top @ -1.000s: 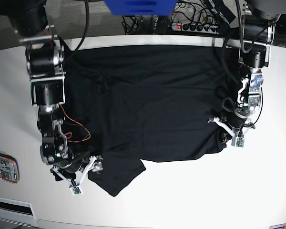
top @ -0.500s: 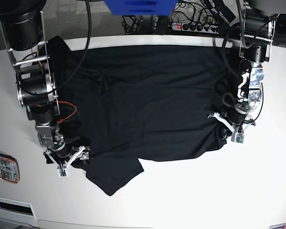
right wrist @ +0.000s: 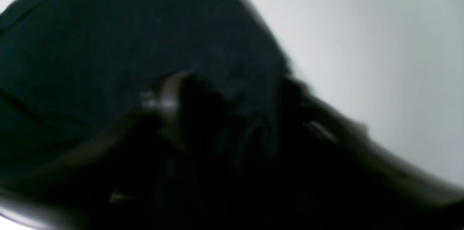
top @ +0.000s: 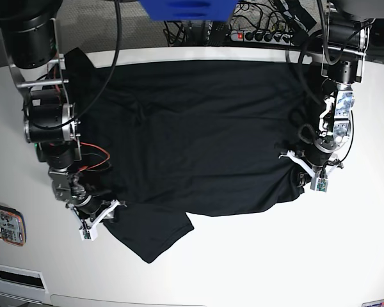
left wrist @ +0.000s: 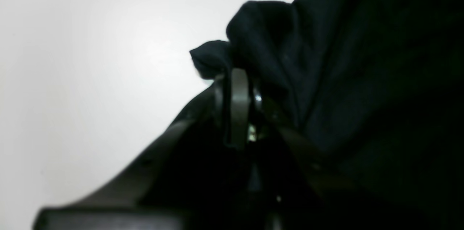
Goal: Fold the T-shirt properly
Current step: 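Grasp the other hem corner with the right gripper, then fold the hem up over the shirt with both grippers toward the collar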
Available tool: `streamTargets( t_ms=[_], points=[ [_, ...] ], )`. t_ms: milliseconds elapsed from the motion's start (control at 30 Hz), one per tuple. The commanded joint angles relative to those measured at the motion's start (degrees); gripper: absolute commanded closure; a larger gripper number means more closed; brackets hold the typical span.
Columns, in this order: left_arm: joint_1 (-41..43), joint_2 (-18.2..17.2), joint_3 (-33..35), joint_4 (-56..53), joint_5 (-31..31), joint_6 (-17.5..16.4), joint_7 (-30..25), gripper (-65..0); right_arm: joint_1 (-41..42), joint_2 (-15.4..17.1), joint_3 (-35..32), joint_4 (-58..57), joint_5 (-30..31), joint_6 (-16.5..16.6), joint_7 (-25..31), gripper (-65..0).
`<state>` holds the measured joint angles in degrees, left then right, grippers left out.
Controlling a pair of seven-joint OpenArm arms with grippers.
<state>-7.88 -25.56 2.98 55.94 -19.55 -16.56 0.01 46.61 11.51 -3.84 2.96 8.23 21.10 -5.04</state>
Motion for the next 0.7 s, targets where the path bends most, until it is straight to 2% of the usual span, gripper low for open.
streamTargets(
  t_ms=[0,33,100,200,433,667],
  points=[
    [-0.6,-0.8,-0.1,0.6,0.0,0.0,0.5,0.0,0.0,0.0,0.1,1.0,-0.2,0.9,-1.1,-6.2],
    [-0.6,-0.8,-0.1,0.6,0.0,0.0,0.5,0.0,-1.1,0.0,0.4,1.7,-0.2,0.8,-1.1,0.0],
    [-0.6,-0.8,-0.1,0.6,0.0,0.0,0.5,0.0,-2.6,0.0,0.6,4.3,-0.1,0.7,-1.1,0.0],
    [-0.6,-0.8,-0.1,0.6,0.0,0.0,0.5,0.0,-2.9,0.0,0.5,9.7,-0.1,-1.5,-1.9,0.0],
    [-1.0,-2.4,-0.1,0.6,0.0,0.0,0.5,0.0,-10.6,0.1,1.0,24.2,-0.1,-3.9,-8.5,0.0],
    [-2.6,-2.4,-0.6,0.6,0.1,0.0,0.5,0.0,-11.1,0.5,1.0,33.6,-0.1,-4.3,-13.2,0.0]
  ],
)
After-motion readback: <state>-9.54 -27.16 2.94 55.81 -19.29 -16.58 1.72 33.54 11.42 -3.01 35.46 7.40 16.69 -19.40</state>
